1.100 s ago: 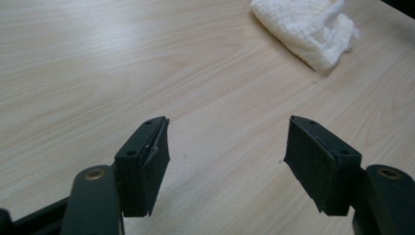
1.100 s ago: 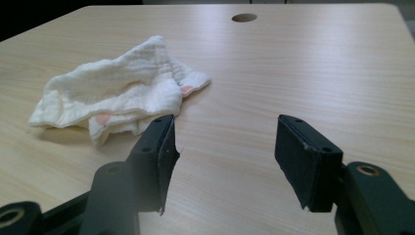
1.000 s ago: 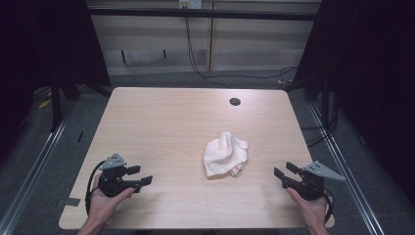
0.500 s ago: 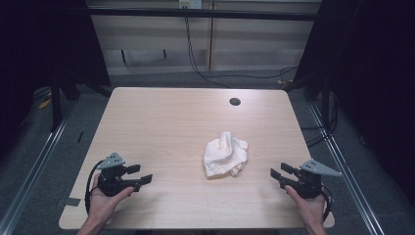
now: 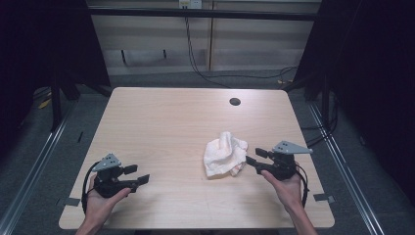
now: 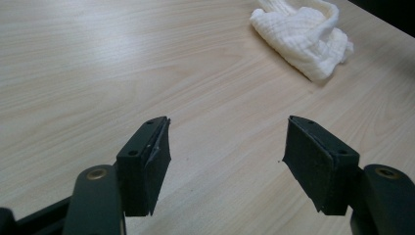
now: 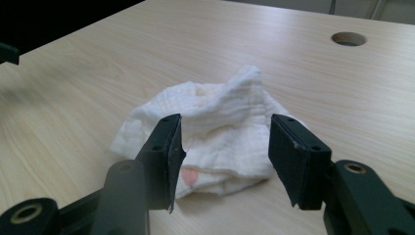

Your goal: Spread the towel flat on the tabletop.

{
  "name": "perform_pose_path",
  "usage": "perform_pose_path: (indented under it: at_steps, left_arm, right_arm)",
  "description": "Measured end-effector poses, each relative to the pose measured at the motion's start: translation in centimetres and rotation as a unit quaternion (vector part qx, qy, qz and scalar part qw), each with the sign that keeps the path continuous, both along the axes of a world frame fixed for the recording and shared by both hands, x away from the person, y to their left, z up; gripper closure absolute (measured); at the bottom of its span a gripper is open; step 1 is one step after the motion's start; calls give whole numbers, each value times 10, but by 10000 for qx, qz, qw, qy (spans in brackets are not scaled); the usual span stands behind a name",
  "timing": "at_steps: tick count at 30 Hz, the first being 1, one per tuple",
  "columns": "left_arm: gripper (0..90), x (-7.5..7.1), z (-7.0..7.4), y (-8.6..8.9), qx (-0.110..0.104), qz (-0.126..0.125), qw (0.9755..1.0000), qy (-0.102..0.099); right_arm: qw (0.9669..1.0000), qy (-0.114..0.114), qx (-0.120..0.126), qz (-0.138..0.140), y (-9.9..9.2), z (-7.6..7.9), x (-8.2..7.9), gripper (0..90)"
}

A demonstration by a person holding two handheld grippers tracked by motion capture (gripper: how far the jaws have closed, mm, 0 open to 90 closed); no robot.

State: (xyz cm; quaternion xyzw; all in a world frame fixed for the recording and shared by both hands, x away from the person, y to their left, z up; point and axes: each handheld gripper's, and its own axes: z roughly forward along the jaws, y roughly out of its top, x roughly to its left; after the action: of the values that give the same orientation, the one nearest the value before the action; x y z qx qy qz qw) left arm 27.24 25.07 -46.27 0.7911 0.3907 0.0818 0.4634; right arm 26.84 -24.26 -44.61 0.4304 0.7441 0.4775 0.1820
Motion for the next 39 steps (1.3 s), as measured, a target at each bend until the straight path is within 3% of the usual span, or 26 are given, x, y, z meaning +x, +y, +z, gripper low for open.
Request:
perform_pose_path:
  at_steps: [3, 7, 11, 13, 18, 19, 20, 22, 24, 25, 27, 29, 31, 32, 35, 38, 39]
  left_arm:
    - [335, 0, 0, 0, 18, 0, 10000, -4]
    - [335, -1, 1, 0, -8, -28, 10000, -49]
    - [335, 1, 0, -2, 13, -62, 10000, -16]
    - [336, 4, -2, -5, 81, -126, 9999, 9]
    - [337, 5, -3, -10, 127, -154, 9998, 25]
    - [337, 5, -3, -11, 144, -174, 9997, 26]
    - [340, 4, -3, -12, 160, -203, 9997, 3]
    - [345, 3, -3, -13, 136, -231, 9996, 4]
    - [347, 3, -3, -13, 116, -238, 9996, 10]
    - [348, 3, -3, -13, 104, -236, 9997, 16]
    - [350, 4, -2, -15, 110, -243, 9996, 5]
    - [351, 4, -2, -16, 84, -242, 9997, 4]
    - [352, 5, -1, -19, 110, -267, 9996, -22]
    - [354, 5, 0, -21, 123, -291, 9995, -37]
    - [402, 4, 4, -27, 112, -279, 9993, -204]
    - [416, 4, 10, -34, -3, -438, 9985, -321]
    - [457, 3, 11, -38, 28, -555, 9978, -352]
  right_arm:
    - [9999, 20, -129, 100, 8, -2, 8, 460]
    - [9996, -116, -180, 192, 17, -2, 18, 441]
    - [9994, 54, -144, 294, 22, -3, 32, 402]
    - [9990, 275, -138, 328, 26, -8, 48, 356]
    - [9979, 420, -280, 402, 32, -17, 60, 313]
    - [9976, 468, -318, 397, 34, -23, 62, 300]
    - [9955, 610, -551, 462, 39, -34, 64, 305]
    - [9941, 791, -594, 448, 39, -43, 67, 309]
    - [9933, 881, -606, 449, 38, -48, 68, 341]
    - [9914, 1030, -676, 447, 39, -55, 69, 390]
    - [9913, 1019, -723, 415, 42, -58, 69, 457]
    - [9911, 1046, -656, 503, 45, -57, 69, 602]
    - [9912, 956, -762, 499, 48, -58, 66, 639]
    - [9903, 969, -800, 600, 54, -58, 64, 743]
    - [9905, 986, -632, 717, 59, -59, 62, 778]
    - [9901, 1015, -534, 803, 68, -60, 56, 798]
    - [9897, 1010, -432, 920, 74, -62, 53, 804]
